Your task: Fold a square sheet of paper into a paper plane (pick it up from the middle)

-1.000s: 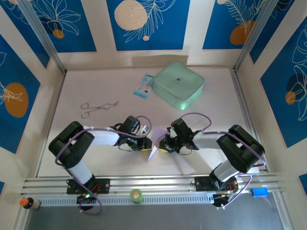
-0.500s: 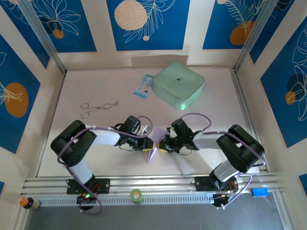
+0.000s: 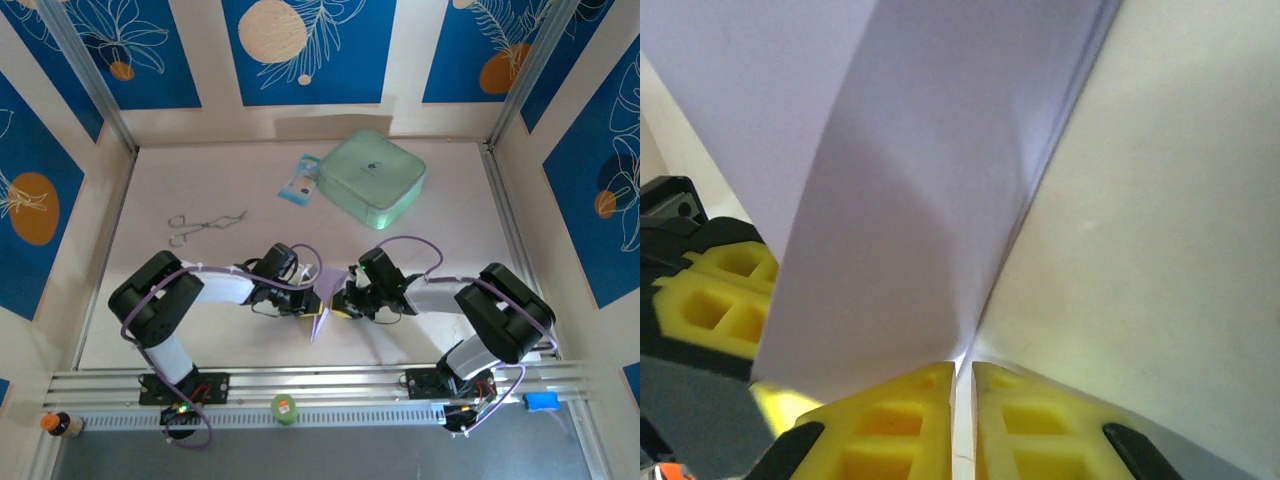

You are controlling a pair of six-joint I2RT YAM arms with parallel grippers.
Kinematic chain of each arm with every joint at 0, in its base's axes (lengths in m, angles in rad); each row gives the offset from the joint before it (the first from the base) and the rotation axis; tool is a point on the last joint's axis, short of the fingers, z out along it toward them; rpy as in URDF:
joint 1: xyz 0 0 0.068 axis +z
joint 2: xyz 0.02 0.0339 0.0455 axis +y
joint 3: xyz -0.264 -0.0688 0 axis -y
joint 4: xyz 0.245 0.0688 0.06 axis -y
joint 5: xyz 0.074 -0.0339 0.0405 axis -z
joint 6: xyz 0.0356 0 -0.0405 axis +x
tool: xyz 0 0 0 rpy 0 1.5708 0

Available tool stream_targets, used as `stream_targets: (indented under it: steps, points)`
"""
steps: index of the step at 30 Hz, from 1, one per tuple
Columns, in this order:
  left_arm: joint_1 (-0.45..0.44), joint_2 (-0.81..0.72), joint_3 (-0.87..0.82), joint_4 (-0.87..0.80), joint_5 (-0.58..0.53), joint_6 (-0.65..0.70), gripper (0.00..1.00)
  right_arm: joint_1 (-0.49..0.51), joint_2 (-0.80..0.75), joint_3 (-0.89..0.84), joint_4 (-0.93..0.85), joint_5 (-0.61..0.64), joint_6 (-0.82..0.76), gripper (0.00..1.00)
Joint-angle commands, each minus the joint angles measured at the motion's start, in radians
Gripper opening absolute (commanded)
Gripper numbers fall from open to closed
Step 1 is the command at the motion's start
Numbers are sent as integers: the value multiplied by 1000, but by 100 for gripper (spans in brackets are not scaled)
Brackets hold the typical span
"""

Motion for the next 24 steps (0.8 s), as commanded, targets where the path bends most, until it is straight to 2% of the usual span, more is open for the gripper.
stream_targets:
  steps: [1,7,10,14,24]
  points:
    - [-12,-109,28,-94,-146,18,3,-10,-72,-18,-45,40,-3,13]
    - [-60,-246,154,-501,-613,51,2,-34,-183,-34,-145,118,-19,14]
    - [-65,-232,225,-657,-744,58,1,-42,-219,-40,-163,139,-16,14]
    - [-69,-192,271,-738,-804,66,1,-46,-234,-38,-175,143,-17,15]
    - [-86,-115,263,-710,-776,37,3,-41,-228,-36,-166,127,-12,15]
